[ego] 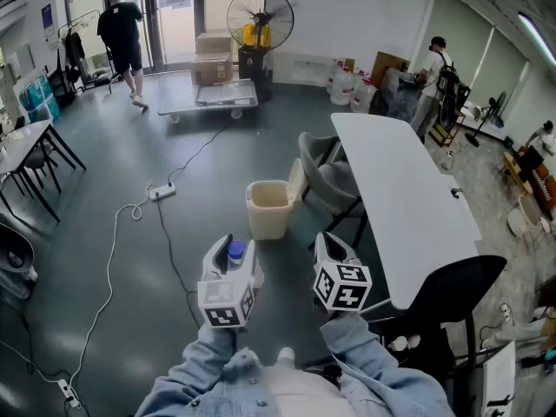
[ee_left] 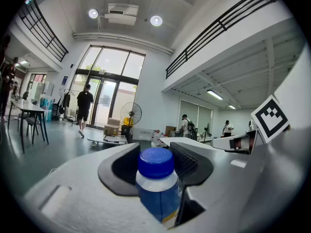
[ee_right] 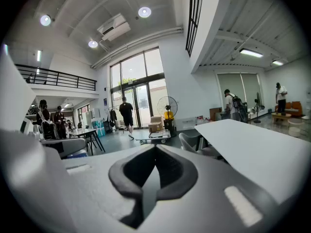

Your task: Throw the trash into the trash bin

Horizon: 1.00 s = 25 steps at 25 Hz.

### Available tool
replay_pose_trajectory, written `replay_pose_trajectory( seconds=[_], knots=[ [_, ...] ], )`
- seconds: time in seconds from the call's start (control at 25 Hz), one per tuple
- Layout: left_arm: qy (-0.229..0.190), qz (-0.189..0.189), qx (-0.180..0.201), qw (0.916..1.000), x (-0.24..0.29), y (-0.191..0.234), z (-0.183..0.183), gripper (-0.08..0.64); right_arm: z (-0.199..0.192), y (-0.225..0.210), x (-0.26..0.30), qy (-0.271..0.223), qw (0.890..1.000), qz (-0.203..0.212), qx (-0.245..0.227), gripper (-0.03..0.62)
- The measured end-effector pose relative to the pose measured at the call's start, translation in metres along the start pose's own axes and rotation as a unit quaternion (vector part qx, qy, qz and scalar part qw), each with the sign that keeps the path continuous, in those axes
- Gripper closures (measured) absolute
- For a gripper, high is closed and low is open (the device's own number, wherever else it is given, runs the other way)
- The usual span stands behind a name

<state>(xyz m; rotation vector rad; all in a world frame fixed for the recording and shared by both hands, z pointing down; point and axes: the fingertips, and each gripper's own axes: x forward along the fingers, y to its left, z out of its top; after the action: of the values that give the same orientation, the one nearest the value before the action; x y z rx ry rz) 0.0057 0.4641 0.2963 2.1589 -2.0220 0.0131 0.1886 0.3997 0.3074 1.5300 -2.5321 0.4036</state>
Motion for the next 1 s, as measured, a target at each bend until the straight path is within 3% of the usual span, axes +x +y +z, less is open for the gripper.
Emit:
replay_pose_trajectory(
  seconds=[0.52,1.0],
  knots=[
    [0.001,-0.008,-0.014,0.9999,-0.012,0.031,-0.009,0.357,-0.008,0.029,0.005,-0.003,1.000,-0.006,0.015,0.589],
    [0.004,-0.007,-0.022,0.9997,0.001,0.053,-0.019,0.357,-0.031,0.030,0.019,0.030,0.999,-0.022,0.026,0.589]
  ],
)
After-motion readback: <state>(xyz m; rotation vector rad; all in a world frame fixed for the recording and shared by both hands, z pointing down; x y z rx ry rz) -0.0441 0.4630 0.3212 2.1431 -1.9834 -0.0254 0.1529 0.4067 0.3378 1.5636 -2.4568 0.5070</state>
